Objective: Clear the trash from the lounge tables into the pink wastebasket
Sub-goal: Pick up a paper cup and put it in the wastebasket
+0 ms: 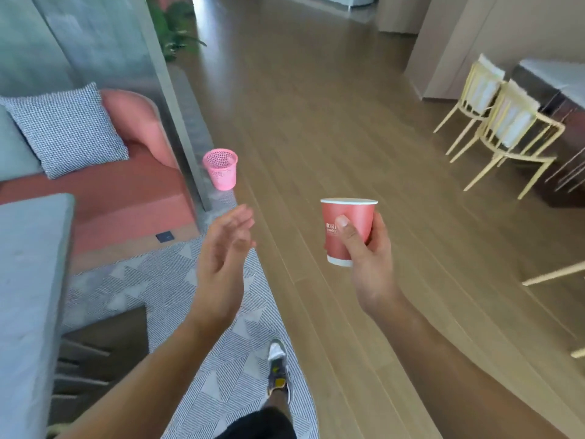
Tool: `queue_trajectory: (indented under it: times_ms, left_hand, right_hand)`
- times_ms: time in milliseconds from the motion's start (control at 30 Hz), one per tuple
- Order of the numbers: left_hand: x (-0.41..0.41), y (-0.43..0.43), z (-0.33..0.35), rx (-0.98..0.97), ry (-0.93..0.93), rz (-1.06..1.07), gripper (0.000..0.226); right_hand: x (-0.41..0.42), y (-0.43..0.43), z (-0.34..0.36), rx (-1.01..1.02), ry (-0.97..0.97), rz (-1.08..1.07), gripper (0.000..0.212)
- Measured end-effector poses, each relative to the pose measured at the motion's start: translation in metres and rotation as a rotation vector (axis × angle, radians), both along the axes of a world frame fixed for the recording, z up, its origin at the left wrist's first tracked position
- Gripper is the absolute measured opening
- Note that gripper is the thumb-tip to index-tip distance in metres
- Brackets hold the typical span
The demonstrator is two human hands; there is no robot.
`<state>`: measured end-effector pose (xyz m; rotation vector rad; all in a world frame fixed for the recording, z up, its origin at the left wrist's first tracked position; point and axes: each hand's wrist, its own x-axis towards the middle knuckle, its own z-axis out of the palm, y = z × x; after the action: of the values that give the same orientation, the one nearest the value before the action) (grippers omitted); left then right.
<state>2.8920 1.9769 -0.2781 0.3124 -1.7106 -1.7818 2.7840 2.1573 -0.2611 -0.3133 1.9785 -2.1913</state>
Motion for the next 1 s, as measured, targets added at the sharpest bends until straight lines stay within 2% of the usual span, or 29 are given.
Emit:
queue_trajectory:
  times_ms: [100,167,233,333,467,733,1000]
  left_hand:
    - [-0.063,-0.036,-0.002,-0.003,0.019,0.037,0.034]
    - [-0.108,-0.057,0.004,0.002,0.022,0.062,0.048]
    - [-0.157,-0.080,0.012,-0.005,0.041,0.097,0.055]
    - [-0.216,-0.108,0.022,-0.028,0.037,0.097,0.052]
    - [-0.293,-0.147,0.023,-0.018,0.036,0.102,0.041]
    - [-0.473,-0.219,-0.009,0.030,0.010,0.224,0.041]
    - [-0.659,-0.283,-0.001,0.061,0.058,0.375,0.033]
  right_hand:
    - [-0.066,-0.041,-0.005,-0.006,0.009,0.037,0.041]
    - [-0.112,-0.068,-0.002,-0.009,0.005,0.063,0.032]
    - [-0.162,-0.096,0.008,0.005,0.024,0.083,0.038]
    - [-0.220,-0.132,0.018,0.012,0.025,0.105,0.060]
    - [-0.305,-0.173,0.016,0.015,0.052,0.110,0.051]
    - [-0.498,-0.252,-0.013,0.007,0.034,0.183,0.052]
    - [-0.701,-0.347,-0.007,0.042,0.040,0.372,0.052]
